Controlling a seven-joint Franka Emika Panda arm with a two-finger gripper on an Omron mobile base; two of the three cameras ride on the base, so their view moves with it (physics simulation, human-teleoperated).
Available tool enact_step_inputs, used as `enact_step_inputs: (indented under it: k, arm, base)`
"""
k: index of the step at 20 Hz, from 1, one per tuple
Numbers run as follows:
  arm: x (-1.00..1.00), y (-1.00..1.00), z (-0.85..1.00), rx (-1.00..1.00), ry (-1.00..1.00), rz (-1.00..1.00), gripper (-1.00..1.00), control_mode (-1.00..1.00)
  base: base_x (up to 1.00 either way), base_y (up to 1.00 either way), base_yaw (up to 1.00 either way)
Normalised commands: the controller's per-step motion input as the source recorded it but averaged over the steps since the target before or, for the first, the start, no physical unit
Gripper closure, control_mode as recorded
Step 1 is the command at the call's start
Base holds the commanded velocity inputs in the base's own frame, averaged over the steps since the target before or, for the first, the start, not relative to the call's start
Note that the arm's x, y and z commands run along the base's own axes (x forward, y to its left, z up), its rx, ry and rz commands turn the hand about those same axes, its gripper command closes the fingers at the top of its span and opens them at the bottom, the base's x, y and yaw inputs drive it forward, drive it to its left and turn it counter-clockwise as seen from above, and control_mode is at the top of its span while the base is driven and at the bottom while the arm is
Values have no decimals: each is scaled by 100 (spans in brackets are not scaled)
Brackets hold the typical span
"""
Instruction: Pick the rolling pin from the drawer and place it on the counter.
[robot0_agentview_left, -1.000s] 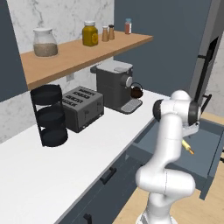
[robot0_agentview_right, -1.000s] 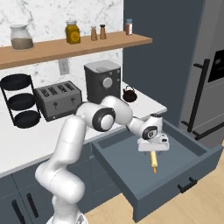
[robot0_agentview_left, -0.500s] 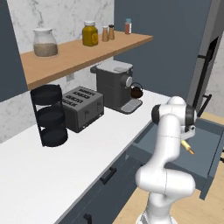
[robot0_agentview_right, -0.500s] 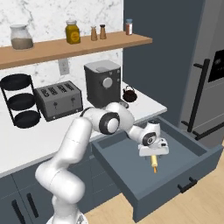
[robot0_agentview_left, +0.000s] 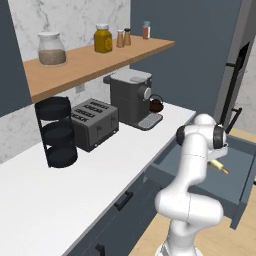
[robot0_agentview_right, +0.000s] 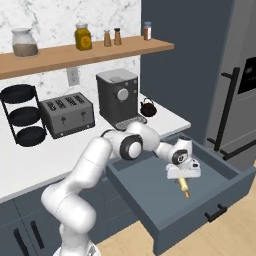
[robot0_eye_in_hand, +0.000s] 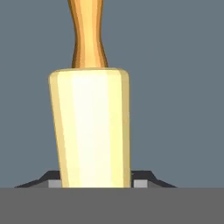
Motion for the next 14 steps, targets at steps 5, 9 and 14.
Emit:
enact_step_inputs:
  k: [5, 9, 14]
  arm:
    - [-15, -18, 32, 5, -11, 0, 100, -100]
    - [-43, 6, 97, 9, -33, 0, 100, -100]
    - [-49, 85, 96, 1, -42, 0, 100, -100]
  base:
    - [0, 0, 0]
    - [0, 0, 0]
    - [0, 0, 0]
